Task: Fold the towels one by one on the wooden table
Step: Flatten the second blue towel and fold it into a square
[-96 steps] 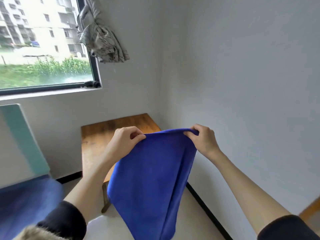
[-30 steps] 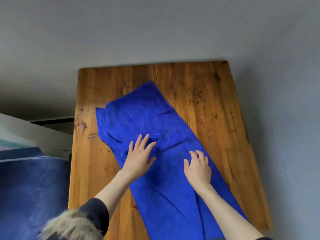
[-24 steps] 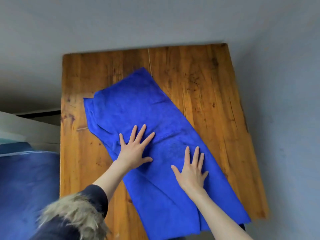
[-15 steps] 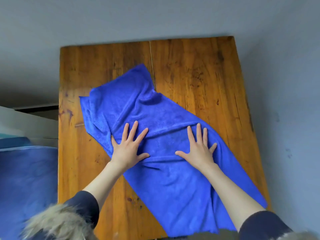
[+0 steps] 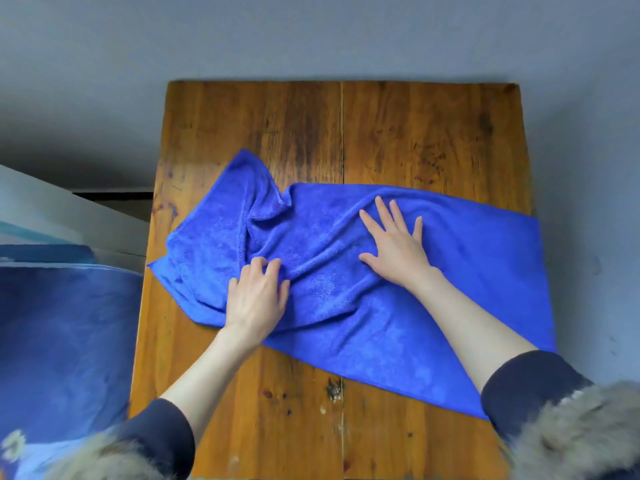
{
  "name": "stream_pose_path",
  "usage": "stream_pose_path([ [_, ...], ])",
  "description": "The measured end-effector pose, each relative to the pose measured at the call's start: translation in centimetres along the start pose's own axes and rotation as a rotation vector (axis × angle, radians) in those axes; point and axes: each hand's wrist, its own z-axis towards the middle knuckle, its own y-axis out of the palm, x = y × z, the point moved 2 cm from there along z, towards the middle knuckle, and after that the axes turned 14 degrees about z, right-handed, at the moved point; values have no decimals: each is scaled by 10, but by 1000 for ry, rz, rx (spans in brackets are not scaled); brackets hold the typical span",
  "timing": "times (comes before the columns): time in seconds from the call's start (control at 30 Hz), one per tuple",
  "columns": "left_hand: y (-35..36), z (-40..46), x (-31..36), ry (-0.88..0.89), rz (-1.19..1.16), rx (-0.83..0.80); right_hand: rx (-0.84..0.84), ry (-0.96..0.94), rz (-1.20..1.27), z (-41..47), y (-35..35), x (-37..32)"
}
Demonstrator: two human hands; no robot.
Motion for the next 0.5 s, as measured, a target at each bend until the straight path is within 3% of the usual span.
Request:
stream_pose_path([
  [0.1,-5,16,-15,49,-38,139,70,12,2,-18,24,-22],
  [0.3,20,42,-49,94,-40,-129,10,49,-58,-34,64,-49],
  [0.5,13,81,-65,130,-74,-78,-62,58,-96,-37,69,-49],
])
